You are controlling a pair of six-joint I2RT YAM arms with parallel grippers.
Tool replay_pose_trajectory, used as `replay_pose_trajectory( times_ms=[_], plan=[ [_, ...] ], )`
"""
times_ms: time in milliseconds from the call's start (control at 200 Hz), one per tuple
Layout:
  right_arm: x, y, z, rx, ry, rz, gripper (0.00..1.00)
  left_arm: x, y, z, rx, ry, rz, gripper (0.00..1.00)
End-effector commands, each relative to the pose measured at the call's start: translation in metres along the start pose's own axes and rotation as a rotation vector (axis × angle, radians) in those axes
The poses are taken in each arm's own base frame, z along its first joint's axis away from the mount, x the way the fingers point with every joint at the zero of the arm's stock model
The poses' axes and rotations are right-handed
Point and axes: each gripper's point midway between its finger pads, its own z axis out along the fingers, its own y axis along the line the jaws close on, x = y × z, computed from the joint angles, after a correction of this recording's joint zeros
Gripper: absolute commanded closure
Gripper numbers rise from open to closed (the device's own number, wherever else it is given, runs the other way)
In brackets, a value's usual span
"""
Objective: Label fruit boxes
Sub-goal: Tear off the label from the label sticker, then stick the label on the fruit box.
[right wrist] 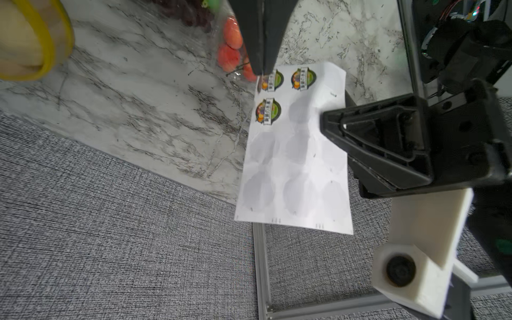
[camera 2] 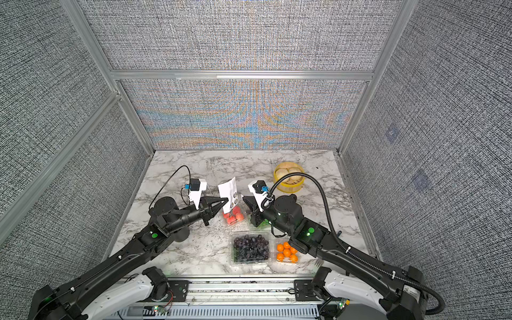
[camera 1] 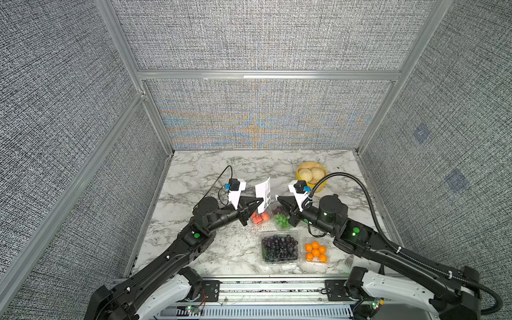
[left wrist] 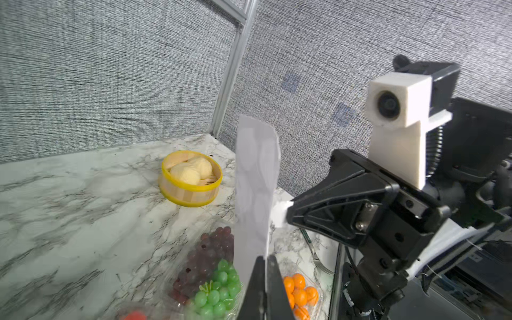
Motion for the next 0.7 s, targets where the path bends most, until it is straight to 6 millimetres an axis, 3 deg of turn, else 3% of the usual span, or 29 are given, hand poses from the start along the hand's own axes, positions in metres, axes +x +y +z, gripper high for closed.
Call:
replay_pose_trajectory(
  times_ms=[0, 190, 310, 465, 485, 695],
  plan=[
    [0.015, -0.034, -0.006, 0.192, 0.068, -0.039, 1.00, 0.005, 0.027, -0.006, -0.154, 0.004, -0.019, 1.00],
    [0.045, -0.068, 0.006, 0.359, 0.274, -0.072, 1.00, 0.025, 0.033, -0.006, -0.168, 0.056, -0.066, 1.00],
    [0.077, -0.077, 0.023, 0.385, 0.456, -0.150, 1.00, 0.040, 0.030, -0.004, -0.127, 0.096, -0.103, 1.00],
    [0.116, -0.110, 0.035, 0.521, 0.601, -0.277, 1.00, 0.055, 0.034, -0.005, -0.132, 0.128, -0.140, 1.00],
    [0.110, -0.111, 0.039, 0.522, 0.603, -0.260, 1.00, 0.057, 0.035, -0.005, -0.137, 0.131, -0.140, 1.00],
    [0.140, -0.113, 0.046, 0.506, 0.772, -0.228, 1.00, 0.067, 0.037, -0.004, -0.137, 0.157, -0.157, 1.00]
  ],
)
